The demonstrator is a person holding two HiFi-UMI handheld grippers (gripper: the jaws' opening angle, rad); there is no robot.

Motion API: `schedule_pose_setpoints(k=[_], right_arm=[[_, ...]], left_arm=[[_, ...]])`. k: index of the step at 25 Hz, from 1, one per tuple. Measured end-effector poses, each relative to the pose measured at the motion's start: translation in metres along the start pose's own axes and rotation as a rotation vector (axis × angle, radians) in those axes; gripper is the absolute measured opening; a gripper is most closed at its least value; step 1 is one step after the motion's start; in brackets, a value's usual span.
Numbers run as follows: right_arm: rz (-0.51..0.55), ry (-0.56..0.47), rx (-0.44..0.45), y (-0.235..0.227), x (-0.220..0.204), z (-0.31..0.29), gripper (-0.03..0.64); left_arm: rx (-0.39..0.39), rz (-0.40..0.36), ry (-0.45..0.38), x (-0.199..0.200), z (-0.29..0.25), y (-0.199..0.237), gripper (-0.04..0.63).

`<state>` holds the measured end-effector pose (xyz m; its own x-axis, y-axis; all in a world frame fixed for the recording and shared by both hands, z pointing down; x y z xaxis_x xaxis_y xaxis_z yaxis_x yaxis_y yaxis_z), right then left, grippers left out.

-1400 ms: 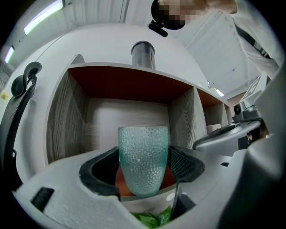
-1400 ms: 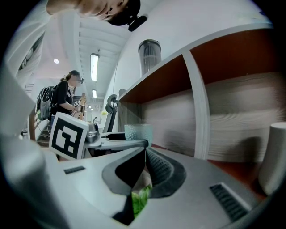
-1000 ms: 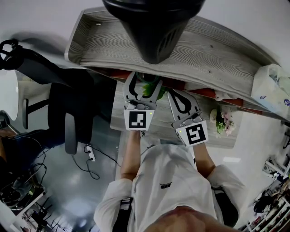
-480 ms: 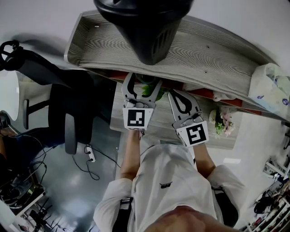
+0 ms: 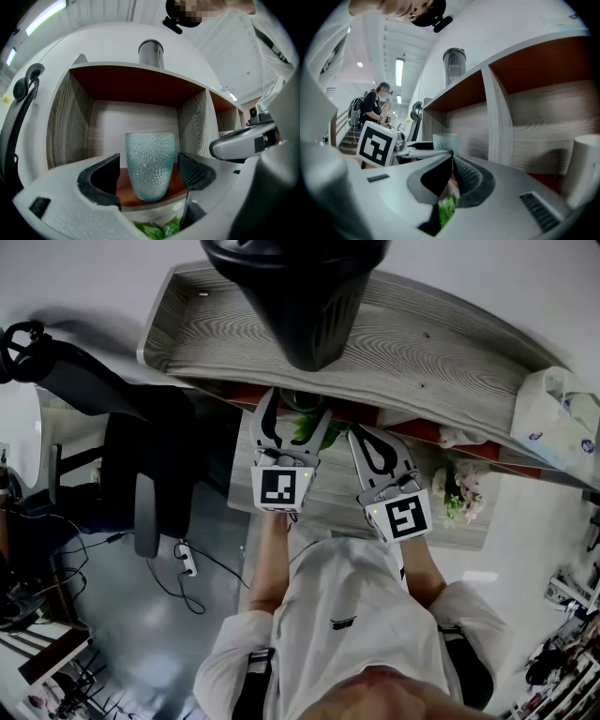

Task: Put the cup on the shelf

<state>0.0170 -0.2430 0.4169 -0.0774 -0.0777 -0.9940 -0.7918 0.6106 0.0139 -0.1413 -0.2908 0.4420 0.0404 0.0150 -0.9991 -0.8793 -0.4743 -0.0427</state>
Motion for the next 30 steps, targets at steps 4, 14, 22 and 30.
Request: schedule_pose_setpoints(k=[4, 14, 22, 30], right_arm=[[0.003, -0.003, -0.003, 0.002, 0.001, 0.002, 0.031], [0.014, -0.021, 0.002, 0.009, 0.008, 0.009, 0.031], [0.026, -0.054, 0.012, 0.022, 0.019, 0.018, 0.031], [0.054, -0.078, 0.031, 0.038, 0.028, 0.038, 0.031]], left_arm=[[0.009, -0.002, -0.002, 0.001, 0.006, 0.000, 0.362], [0.038, -0.004, -0.019, 0.013, 0.032, -0.001, 0.360], [0.049, -0.004, -0.035, 0.030, 0.064, -0.007, 0.266], [0.053, 0.006, -0.048, 0.041, 0.103, -0.024, 0.179]])
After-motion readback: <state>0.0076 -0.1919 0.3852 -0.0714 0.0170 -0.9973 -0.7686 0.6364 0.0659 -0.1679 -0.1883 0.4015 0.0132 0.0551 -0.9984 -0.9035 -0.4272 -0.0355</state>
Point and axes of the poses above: the fingertips, and each gripper's own axes: z backward along the fingers, y to its left, x out of its top, the point moved 8 cm from there along z, backward along the fingers, and after that the axes turned 3 degrees about -x, right-handed, at the moved point
